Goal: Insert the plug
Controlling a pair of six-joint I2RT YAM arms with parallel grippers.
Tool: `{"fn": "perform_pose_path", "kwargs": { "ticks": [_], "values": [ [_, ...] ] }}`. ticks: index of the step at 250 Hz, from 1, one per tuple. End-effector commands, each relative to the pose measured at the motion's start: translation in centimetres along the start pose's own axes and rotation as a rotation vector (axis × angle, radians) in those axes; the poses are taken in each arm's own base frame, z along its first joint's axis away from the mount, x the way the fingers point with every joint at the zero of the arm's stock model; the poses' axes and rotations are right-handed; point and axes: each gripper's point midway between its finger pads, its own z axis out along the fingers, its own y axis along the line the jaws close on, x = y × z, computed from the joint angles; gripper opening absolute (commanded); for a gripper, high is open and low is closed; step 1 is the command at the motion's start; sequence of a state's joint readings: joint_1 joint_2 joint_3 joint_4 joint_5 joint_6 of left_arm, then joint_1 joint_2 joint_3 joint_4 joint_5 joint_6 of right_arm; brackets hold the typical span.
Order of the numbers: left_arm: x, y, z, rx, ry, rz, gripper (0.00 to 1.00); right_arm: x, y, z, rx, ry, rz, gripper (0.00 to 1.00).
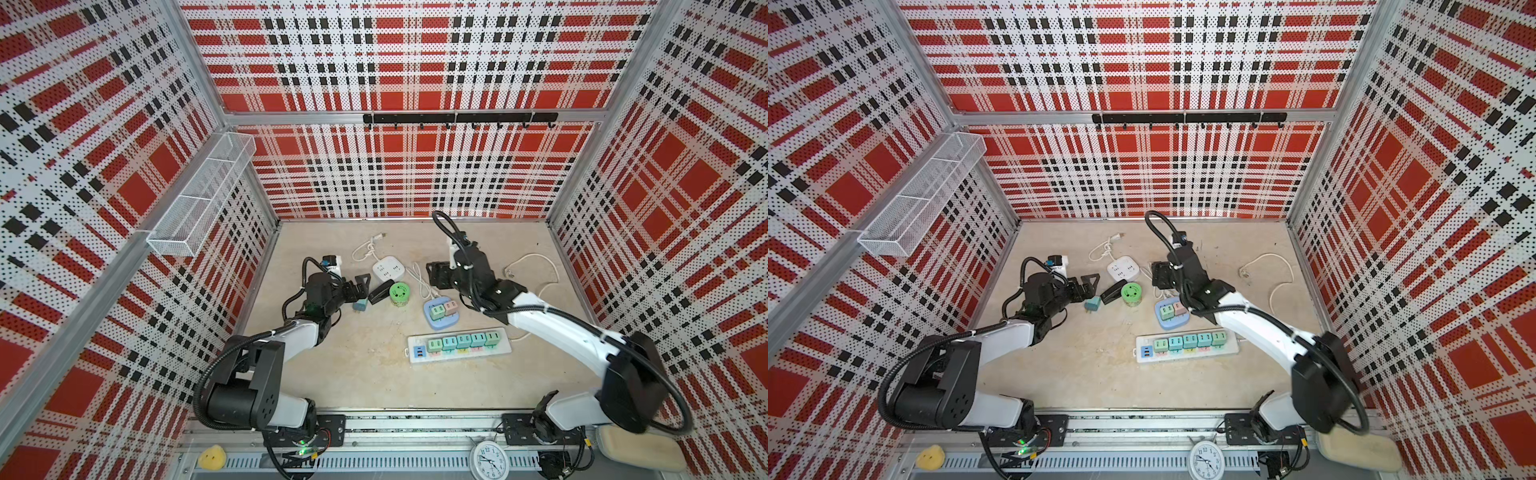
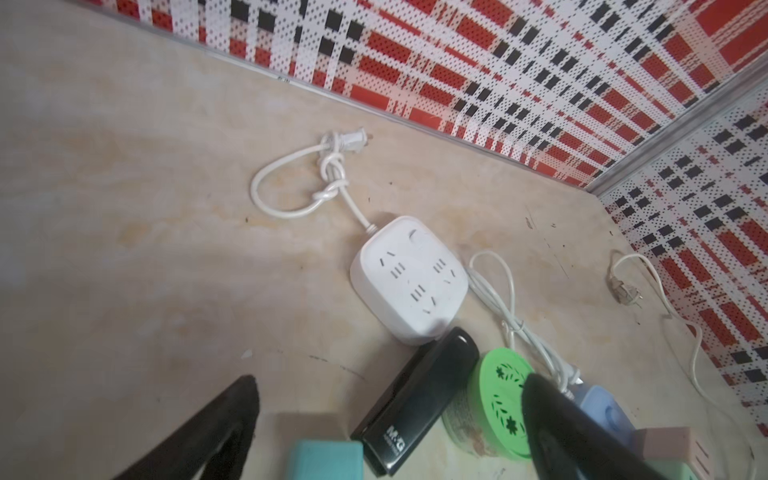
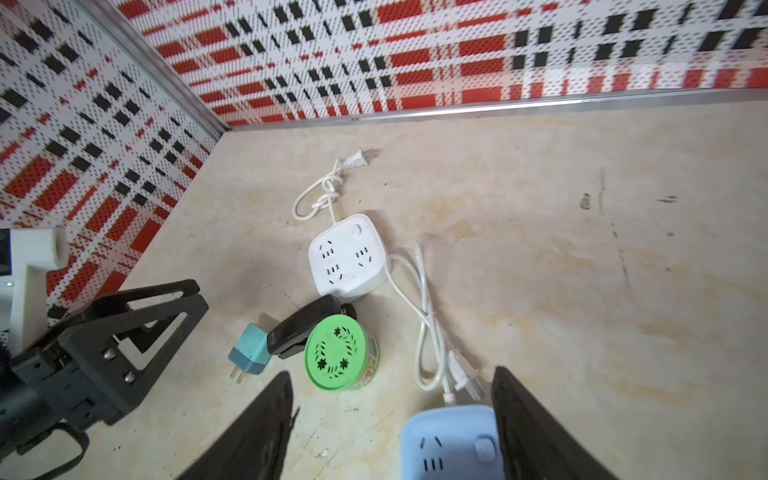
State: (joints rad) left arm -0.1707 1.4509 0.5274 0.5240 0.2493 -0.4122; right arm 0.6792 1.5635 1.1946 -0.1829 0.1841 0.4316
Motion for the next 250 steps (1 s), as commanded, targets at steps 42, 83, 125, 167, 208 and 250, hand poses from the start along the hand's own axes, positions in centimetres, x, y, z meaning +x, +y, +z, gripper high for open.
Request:
{"fn": "perform_pose_path", "kwargs": {
  "ticks": [42,83,125,167,208,250],
  "values": [
    [-1.1,1.9,0.2,-0.093,-0.062,-0.055,0.99,1.3,3.5,10.1,-0.027,0.209,-0.094,0.73],
    [-1.3,2.7,0.3,-0.096,-0.057,-0.071,0.99,1.1,4.5,15.0,-0.016,0.252,-0.136,0.74],
    [-1.8,2.0,2.5,-0.047,-0.018,-0.099,0.99,1.1,4.2,18.9,0.005,0.276,-0.148,0.74],
    [-1.9,2.0,5.9,-0.006,0.032,-0.161,0.99,2.2,2.8,21.5,-0.028,0.306,-0.056,0.75],
    [-1.9,1.9,8.4,0.005,0.053,-0.185,0.99,4.2,2.9,22.6,-0.089,0.350,-0.012,0.77],
    [-1.1,1.6,10.1,0.016,0.079,-0.180,0.99,5.7,3.9,23.3,-0.160,0.376,0.046,0.77]
  ]
}}
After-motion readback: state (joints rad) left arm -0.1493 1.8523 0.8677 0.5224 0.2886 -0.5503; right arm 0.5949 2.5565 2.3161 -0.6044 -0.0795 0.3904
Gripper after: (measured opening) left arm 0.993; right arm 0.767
